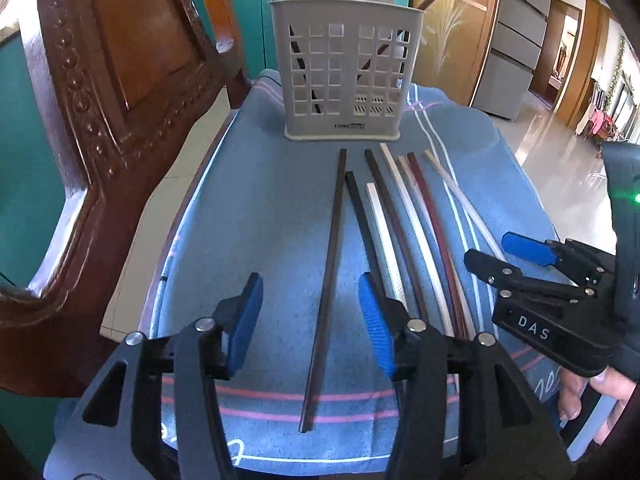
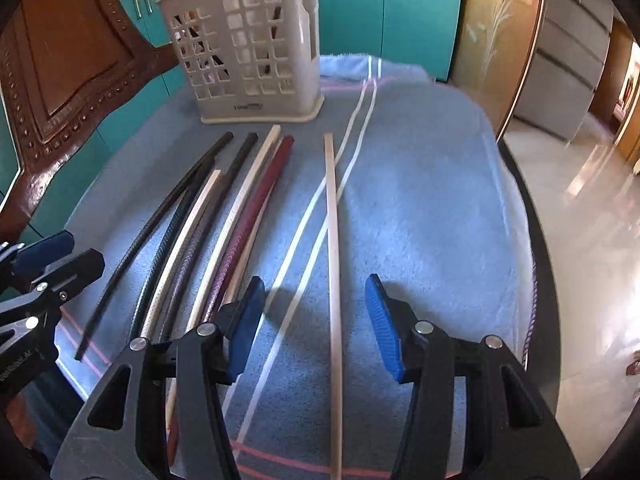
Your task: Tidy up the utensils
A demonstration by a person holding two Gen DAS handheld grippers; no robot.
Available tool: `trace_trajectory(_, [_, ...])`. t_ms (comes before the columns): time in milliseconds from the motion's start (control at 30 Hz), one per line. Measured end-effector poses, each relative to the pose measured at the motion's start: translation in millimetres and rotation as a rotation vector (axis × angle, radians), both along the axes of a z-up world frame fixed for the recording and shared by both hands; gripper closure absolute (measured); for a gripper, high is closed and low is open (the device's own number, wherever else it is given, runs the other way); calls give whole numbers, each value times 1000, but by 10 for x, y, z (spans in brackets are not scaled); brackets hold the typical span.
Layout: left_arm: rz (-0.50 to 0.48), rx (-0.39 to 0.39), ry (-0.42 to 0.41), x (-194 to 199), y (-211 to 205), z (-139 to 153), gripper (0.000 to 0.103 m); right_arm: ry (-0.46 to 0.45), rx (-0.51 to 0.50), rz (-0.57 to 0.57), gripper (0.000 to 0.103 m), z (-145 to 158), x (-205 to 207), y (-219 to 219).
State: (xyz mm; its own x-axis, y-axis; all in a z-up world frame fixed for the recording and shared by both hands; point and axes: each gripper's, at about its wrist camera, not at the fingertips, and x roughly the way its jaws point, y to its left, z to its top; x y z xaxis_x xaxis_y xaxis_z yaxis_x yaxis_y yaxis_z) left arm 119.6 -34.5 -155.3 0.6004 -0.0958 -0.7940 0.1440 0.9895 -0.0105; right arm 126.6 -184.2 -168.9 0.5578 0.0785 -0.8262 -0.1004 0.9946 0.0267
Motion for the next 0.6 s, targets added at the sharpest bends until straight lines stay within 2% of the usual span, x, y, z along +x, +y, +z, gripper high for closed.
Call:
trace_trajectory(33, [2, -1, 3, 4, -9, -3, 51, -3, -10, 3, 51, -19, -7, 21])
trace_trajectory(100, [5, -2, 9, 27, -4, -9, 50, -6, -11, 1, 58, -15, -5, 29])
trace_trajectory(167, [6, -3, 16, 24, -7, -39, 50, -10, -14, -1, 75, -8, -31, 12])
trace_trajectory(267, [8, -5, 27, 54, -17, -73, 49, -6, 9, -19, 92, -1, -27, -55])
trace_trajectory(333, [9, -3, 29, 58, -19, -90, 49, -2, 27, -33, 97, -11, -18, -104])
trace_trajectory(600, [13, -6, 36, 85, -9, -131, 49, -22, 98, -82, 97, 87, -144, -256])
